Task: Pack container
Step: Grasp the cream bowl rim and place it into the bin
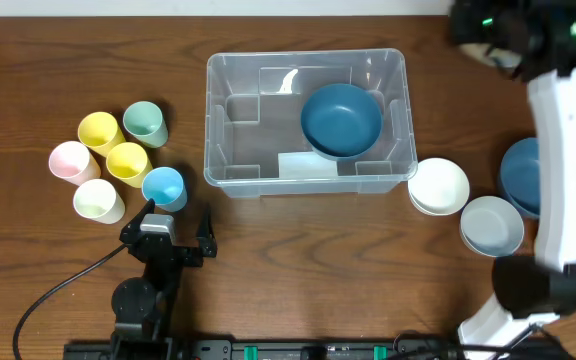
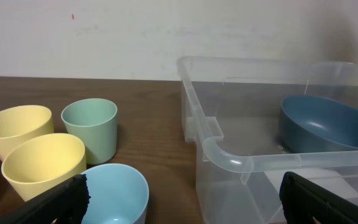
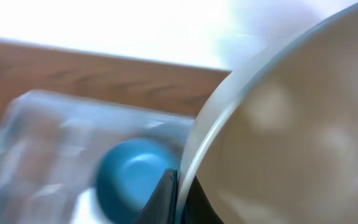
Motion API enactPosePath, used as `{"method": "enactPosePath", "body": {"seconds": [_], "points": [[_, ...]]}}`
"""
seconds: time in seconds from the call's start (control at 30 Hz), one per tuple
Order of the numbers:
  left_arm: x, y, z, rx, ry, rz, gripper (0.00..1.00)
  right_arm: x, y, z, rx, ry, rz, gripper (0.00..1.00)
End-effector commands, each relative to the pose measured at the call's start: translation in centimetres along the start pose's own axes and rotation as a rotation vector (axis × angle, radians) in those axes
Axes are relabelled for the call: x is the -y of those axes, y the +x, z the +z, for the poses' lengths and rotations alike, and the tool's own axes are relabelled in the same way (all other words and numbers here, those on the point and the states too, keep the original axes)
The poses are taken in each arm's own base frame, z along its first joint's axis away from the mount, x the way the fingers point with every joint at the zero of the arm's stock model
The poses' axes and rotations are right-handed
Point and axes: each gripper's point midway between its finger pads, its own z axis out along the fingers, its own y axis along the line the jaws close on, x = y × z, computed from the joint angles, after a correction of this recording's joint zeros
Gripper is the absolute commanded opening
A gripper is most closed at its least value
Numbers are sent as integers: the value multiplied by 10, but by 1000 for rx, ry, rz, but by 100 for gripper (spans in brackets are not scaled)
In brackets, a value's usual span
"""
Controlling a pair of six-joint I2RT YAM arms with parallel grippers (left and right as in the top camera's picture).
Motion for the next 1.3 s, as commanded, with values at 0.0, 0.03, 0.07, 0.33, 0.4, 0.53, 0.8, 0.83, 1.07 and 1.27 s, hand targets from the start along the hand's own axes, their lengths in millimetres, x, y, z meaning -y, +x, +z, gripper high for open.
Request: {"method": "enactPosePath", "body": {"seconds": [0.0, 0.03, 0.07, 0.33, 0.4, 0.53, 0.8, 0.83, 1.07, 1.27], "points": [[0, 15, 1, -44, 5, -8, 98, -44, 35, 28, -143, -63, -36, 1], [0, 15, 1, -44, 5, -8, 98, -57, 46, 32, -183, -69, -58, 1], [0, 15, 1, -44, 5, -8, 98, -68, 58, 37, -224, -73, -81, 1], [0, 15, 1, -44, 5, -8, 98, -121, 121, 79, -413, -93, -195, 1], [0, 15, 1, -44, 5, -8, 98, -128, 131, 89, -443, -98, -212, 1], [0, 15, 1, -44, 5, -8, 98, -133, 147, 109, -491, -93, -225, 1], [0, 15, 1, -44, 5, -8, 98, -128, 175, 149, -576, -65, -222, 8], [0, 15, 1, -44, 5, -8, 98, -128, 178, 154, -583, -64, -222, 27], [0, 15, 1, -44, 5, -8, 98, -127, 180, 163, -587, -64, -227, 75], [0, 15, 1, -44, 5, -8, 98, -123, 150, 130, -521, -75, -198, 75]]}}
